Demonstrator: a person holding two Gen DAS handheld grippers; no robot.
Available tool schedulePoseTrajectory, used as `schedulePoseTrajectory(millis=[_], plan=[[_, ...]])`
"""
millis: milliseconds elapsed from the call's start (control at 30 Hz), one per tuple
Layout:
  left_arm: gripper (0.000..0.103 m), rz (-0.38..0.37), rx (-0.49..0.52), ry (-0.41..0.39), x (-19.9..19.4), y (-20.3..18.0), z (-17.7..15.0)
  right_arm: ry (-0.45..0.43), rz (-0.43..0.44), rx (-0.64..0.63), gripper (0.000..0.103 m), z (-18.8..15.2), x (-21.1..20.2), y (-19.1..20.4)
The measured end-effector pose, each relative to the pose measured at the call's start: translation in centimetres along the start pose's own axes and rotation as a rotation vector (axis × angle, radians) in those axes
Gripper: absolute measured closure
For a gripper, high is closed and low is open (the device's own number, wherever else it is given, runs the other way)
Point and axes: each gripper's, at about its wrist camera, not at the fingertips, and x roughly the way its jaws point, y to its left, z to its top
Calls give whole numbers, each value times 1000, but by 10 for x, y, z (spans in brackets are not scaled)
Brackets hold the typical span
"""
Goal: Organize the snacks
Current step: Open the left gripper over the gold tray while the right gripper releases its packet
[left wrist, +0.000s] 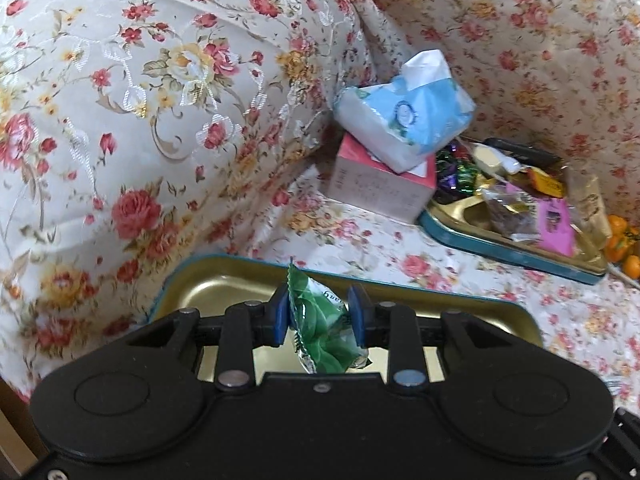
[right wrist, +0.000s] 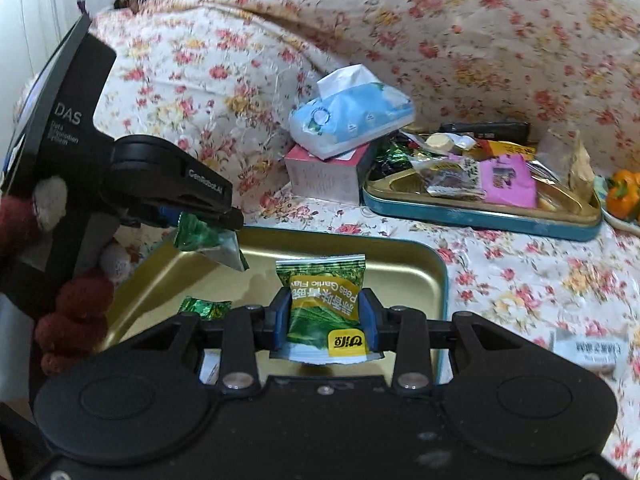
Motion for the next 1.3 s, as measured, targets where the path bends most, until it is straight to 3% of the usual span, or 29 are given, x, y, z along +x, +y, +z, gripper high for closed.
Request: schedulePoseTrajectory(millis=[233, 800, 1067, 1300], plan=[[61, 42, -21, 18, 17, 9, 3, 39, 7, -43, 65, 9, 23, 15], [60, 29, -84, 37, 14, 28, -7, 104, 44, -68, 64, 5, 49, 29], [60, 31, -60, 14, -11, 22, -21, 62, 63, -73, 64, -4, 27, 28], [60, 19, 2, -35, -45, 3, -51, -2, 59, -9, 64, -26, -28, 6]])
